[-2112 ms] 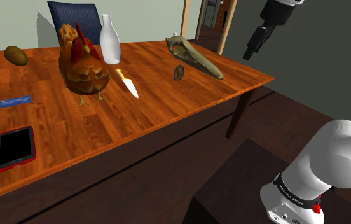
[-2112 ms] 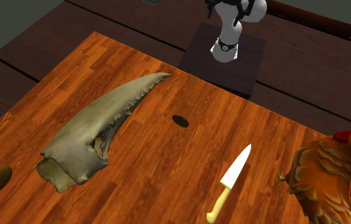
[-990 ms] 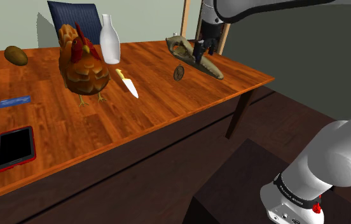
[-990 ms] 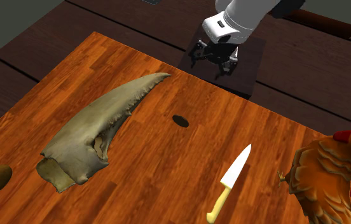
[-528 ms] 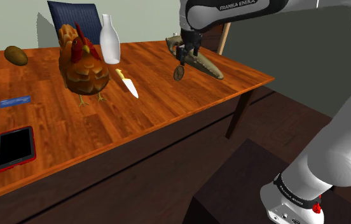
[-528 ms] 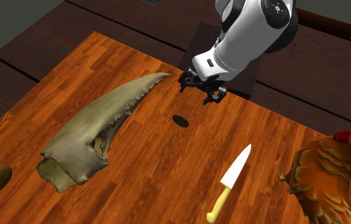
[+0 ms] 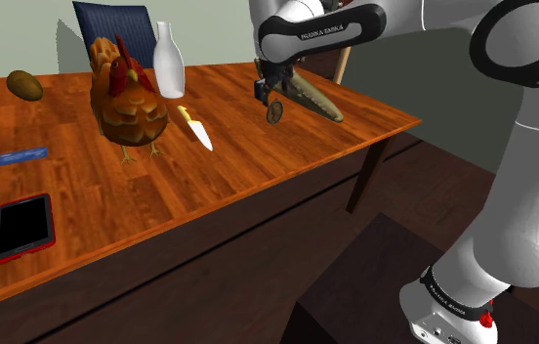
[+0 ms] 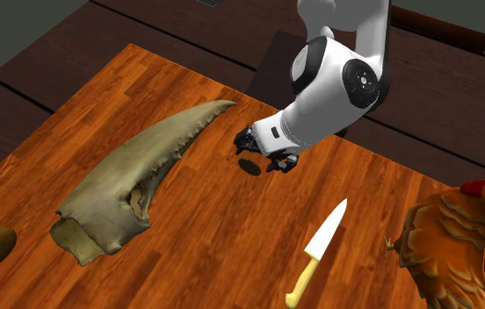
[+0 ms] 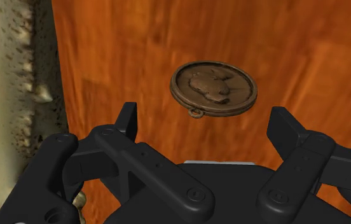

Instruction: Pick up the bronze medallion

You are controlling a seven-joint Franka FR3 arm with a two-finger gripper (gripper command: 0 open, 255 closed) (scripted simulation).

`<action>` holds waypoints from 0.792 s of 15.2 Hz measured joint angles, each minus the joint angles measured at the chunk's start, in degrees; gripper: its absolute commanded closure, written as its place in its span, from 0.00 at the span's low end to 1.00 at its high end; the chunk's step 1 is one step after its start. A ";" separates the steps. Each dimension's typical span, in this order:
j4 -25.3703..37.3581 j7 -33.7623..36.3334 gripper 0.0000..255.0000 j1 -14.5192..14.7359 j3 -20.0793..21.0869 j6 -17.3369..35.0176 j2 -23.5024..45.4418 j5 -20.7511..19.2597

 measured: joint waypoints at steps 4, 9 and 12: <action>-1.51 1.17 0.00 0.01 -0.15 2.16 0.91 -0.61; -2.41 1.64 1.00 -0.04 -0.21 3.27 1.02 -0.87; -2.37 1.65 1.00 -0.03 -0.21 3.28 1.05 -0.88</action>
